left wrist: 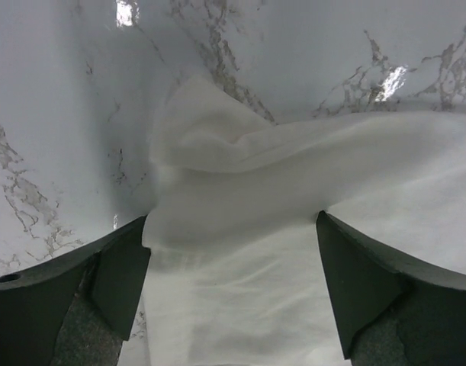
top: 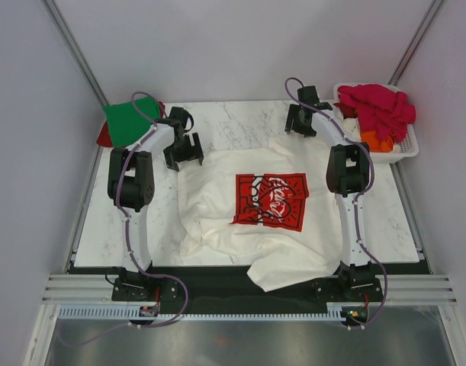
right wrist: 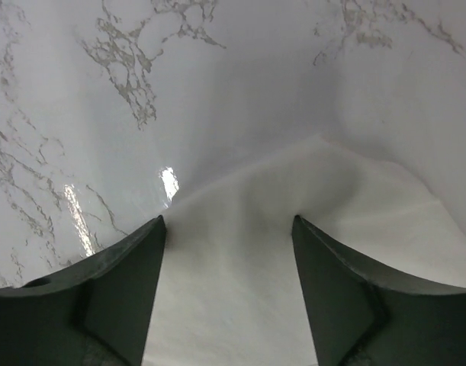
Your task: Fold and stack the t-shirts
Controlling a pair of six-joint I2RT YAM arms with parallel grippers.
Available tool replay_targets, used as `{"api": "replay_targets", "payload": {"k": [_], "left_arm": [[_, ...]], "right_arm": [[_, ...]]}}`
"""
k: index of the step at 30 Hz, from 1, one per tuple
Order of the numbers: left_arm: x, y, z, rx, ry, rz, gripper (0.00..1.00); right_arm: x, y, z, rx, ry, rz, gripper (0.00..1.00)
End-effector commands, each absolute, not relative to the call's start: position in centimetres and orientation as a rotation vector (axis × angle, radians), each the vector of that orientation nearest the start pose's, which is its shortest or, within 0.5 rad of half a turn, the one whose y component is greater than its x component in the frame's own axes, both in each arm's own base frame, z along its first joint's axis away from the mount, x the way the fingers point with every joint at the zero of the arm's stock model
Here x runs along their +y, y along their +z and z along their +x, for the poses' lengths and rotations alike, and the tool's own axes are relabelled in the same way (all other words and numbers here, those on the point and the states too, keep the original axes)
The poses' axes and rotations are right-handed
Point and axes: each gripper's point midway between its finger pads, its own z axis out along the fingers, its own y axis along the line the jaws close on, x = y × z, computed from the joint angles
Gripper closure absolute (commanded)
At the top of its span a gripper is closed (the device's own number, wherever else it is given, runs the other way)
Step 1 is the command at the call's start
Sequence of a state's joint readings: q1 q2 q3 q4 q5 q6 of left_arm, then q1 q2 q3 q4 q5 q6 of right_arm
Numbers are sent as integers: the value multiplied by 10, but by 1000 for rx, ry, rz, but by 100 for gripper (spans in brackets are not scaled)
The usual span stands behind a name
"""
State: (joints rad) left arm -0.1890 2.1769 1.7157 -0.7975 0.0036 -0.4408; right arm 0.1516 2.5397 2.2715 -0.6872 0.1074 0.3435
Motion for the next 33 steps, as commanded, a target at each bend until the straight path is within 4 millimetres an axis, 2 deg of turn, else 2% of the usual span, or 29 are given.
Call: {"api": "replay_targets", "payload": {"k": [1,2,3,4,5,6,7,8,9,11,12,14,15,17,18,19,20,21,22,24,25,26,27,28,29,30,31,32,33], "left_arm": [[-101,12,455,2808,-103,-346,7],[-100,10,457,2805,-102,-348,12],[-99,8,458,2805,-95,-349,21],[-101,10,463,2793,-98,-344,36],[-100,8,465,2792,-93,-336,48],[-100,10,469,2782,-94,-329,62],[-101,18,476,2761,-104,-320,92],[-103,27,480,2739,-115,-300,98],[-104,38,482,2719,-130,-291,98],[-103,61,480,2672,-115,-276,98],[-99,90,482,2605,-95,-268,98],[-96,123,483,2537,-80,-233,98],[-91,152,483,2469,-64,-236,98],[-84,179,487,2391,-37,-231,98],[-78,194,488,2341,-9,-241,98],[-75,210,490,2265,-13,-250,98],[-72,219,490,2223,-5,-259,98],[-69,226,492,2180,0,-270,98],[-68,223,489,2165,1,-279,98],[-67,225,500,2118,-5,-292,98],[-69,223,508,2115,-11,-289,97],[-70,198,517,2171,2,-279,92],[-75,182,523,2215,-27,-259,83],[-76,185,534,2216,-36,-261,64],[-76,142,534,2335,-25,-270,36],[-79,126,532,2408,-36,-266,19],[-81,147,546,2384,-62,-297,5],[-79,136,544,2433,-35,-315,4],[-77,133,537,2466,-14,-327,3]], "right_arm": [[86,8,583,2552,58,287,28],[85,7,582,2555,58,281,46],[86,9,583,2550,65,279,54],[87,6,580,2560,67,274,59],[87,6,579,2562,67,264,73],[88,8,579,2559,75,259,80],[87,7,578,2566,77,256,86],[89,10,577,2566,94,247,100],[91,23,576,2551,104,243,100],[89,35,571,2538,107,246,100],[88,64,572,2483,110,246,100],[85,90,572,2423,105,272,100],[78,123,573,2353,80,296,100],[73,155,576,2278,72,333,100],[69,188,579,2187,70,361,100],[66,195,578,2151,71,387,100],[66,222,576,2076,98,388,100],[69,243,586,1972,133,390,100],[64,234,584,1962,112,410,100],[67,236,593,1902,117,423,100],[70,236,600,1897,127,418,99],[75,205,611,1951,121,397,75],[78,187,614,2000,115,390,52],[82,196,627,1982,132,371,37],[85,157,635,2053,113,361,15],[84,142,632,2118,85,361,10],[85,154,639,2100,89,356,6],[86,149,638,2121,82,352,2],[87,153,635,2121,80,347,2]]}}
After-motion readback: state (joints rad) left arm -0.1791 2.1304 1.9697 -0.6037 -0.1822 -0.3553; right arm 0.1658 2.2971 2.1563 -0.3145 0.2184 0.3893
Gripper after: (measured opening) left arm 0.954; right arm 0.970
